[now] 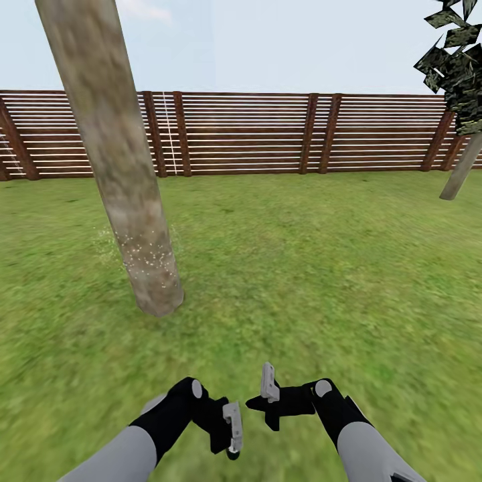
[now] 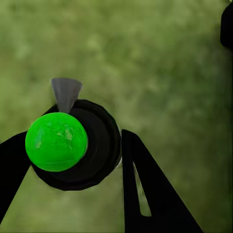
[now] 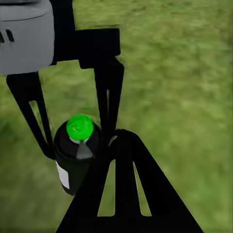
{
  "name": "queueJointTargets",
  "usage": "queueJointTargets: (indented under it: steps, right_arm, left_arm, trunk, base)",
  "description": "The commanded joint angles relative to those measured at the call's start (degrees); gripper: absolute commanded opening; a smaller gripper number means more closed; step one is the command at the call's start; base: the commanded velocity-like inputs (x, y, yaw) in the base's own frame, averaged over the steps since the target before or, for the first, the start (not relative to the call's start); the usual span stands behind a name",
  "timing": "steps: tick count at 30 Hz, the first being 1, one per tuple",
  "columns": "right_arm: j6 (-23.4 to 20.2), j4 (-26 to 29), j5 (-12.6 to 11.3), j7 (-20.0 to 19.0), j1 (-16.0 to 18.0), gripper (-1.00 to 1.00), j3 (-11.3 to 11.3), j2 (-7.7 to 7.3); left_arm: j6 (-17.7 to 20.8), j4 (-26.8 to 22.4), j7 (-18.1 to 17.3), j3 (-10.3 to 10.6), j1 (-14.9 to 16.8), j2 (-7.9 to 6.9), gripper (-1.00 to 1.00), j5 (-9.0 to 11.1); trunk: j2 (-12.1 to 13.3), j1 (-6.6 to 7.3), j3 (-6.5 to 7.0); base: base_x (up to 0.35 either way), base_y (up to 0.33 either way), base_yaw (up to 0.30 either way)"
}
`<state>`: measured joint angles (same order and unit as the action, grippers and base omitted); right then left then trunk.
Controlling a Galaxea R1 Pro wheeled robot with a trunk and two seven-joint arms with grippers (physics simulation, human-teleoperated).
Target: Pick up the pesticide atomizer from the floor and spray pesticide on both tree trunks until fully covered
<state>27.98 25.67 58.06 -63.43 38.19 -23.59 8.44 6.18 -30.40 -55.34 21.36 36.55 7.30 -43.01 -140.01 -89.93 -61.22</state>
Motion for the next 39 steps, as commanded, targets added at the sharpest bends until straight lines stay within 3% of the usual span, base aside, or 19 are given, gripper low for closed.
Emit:
queueJointTargets:
  steps: [1, 3, 4, 6, 9, 11, 13, 21, 26, 39]
  right_arm:
    - [0.1, 0.1, 0.4, -0.3, 0.0, -1.00, -0.5, 0.08]
    - [0.1, 0.1, 0.4, -0.3, 0.0, -1.00, -0.5, 0.08]
    - [0.1, 0.1, 0.4, -0.3, 0.0, -1.00, -0.5, 0.08]
    - [0.1, 0.1, 0.4, -0.3, 0.0, -1.00, -0.5, 0.08]
    - [0.1, 0.1, 0.4, -0.3, 0.0, -1.00, -0.5, 0.08]
    - [0.1, 0.1, 0.4, -0.3, 0.0, -1.00, -0.5, 0.08]
    - [0.1, 0.1, 0.4, -0.3, 0.0, -1.00, -0.5, 0.08]
    - [0.1, 0.1, 0.4, -0.3, 0.0, -1.00, -0.5, 0.08]
    - [0.1, 0.1, 0.4, -0.3, 0.0, -1.00, -0.5, 0.08]
    - [0.1, 0.1, 0.4, -0.3, 0.0, -1.00, -0.5, 0.08]
  left_arm:
    - [0.2, 0.1, 0.1, 0.1, 0.0, -0.05, -1.00, 0.2]
    - [-0.1, 0.3, 2.1, 0.0, 0.0, -0.08, -1.00, 0.8]
    - [-0.2, 0.3, 2.9, 0.0, 0.0, -0.09, -1.00, 2.3]
    - [-0.2, 0.3, 3.2, 0.1, 0.1, -0.09, -1.00, 3.4]
    - [-0.2, 0.3, 3.4, -0.3, 0.1, -0.11, -1.00, 3.6]
    - [-0.3, 0.3, 3.4, -2.3, 0.1, -0.16, -1.00, 3.5]
    - [-0.4, 0.3, 3.4, -3.0, 0.1, -0.24, -1.00, 3.6]
    - [-0.5, 0.3, 3.3, -3.2, 0.0, -0.28, -1.00, 3.8]
    - [-4.8, 0.4, 3.4, -4.3, 0.0, -0.20, -1.00, 3.8]
    - [-5.3, 0.5, 3.3, -5.4, 0.0, -0.02, -1.00, 3.8]
  trunk:
    - [0.0, 0.01, -0.05]
    - [0.0, 0.01, -0.05]
    - [0.0, 0.01, -0.05]
    - [0.0, 0.01, -0.05]
    - [0.0, 0.01, -0.05]
    - [0.0, 0.01, -0.05]
    - [0.0, 0.01, -0.05]
    - [0.0, 0.01, -0.05]
    - [0.0, 0.01, -0.05]
    - [0.0, 0.01, -0.05]
  base:
    - [0.000, 0.000, 0.000]
    - [0.000, 0.000, 0.000]
    - [0.000, 0.000, 0.000]
    - [0.000, 0.000, 0.000]
    - [0.000, 0.000, 0.000]
    - [0.000, 0.000, 0.000]
    - [0.000, 0.000, 0.000]
    - [0.000, 0.000, 0.000]
    - [0.000, 0.000, 0.000]
    - [0.000, 0.000, 0.000]
